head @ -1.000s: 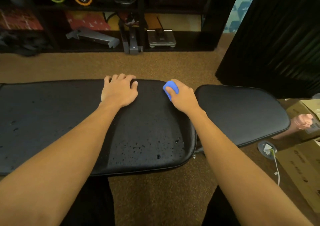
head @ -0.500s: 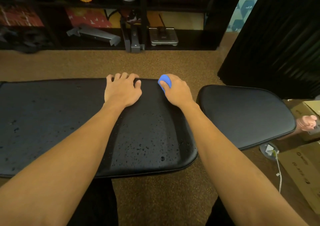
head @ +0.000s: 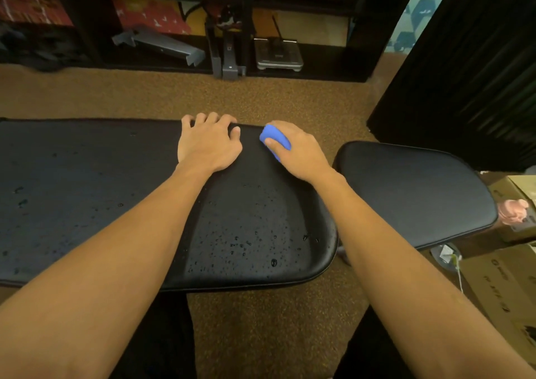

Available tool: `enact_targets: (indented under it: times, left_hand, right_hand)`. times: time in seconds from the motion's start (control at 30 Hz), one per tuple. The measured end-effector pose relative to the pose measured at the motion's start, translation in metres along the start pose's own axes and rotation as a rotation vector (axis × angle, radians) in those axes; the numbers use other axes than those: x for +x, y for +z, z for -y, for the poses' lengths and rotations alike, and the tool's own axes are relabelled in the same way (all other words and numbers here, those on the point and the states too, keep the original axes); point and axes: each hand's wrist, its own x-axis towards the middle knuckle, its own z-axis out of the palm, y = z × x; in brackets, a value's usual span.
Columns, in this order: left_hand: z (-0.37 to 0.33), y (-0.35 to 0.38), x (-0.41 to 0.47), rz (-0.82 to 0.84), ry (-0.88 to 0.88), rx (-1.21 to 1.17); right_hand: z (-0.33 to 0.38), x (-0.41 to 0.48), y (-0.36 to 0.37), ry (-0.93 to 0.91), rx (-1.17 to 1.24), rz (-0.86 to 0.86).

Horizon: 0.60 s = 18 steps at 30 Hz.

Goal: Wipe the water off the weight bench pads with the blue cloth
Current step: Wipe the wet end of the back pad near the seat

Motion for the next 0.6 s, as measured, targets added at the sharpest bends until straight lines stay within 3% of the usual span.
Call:
enact_targets:
  times: [0.2,0.43,0.6]
  left_hand:
    - [0.001,0.001,0.001,-0.004,0.0,-0.007]
    - [0.001,0.003,0.001,-0.019,-0.003,-0.011]
    - [0.0,0.001,0.0,-0.01,-0.004,-0.01]
  right_hand:
    - [0.004,0.031,0.003,0.22,-0.039,-0.017]
    - [0.011,0.002,0.004,-0.047,-0.04,0.007]
    - [0.013,0.034,0.013,0.189,-0.065,-0.045]
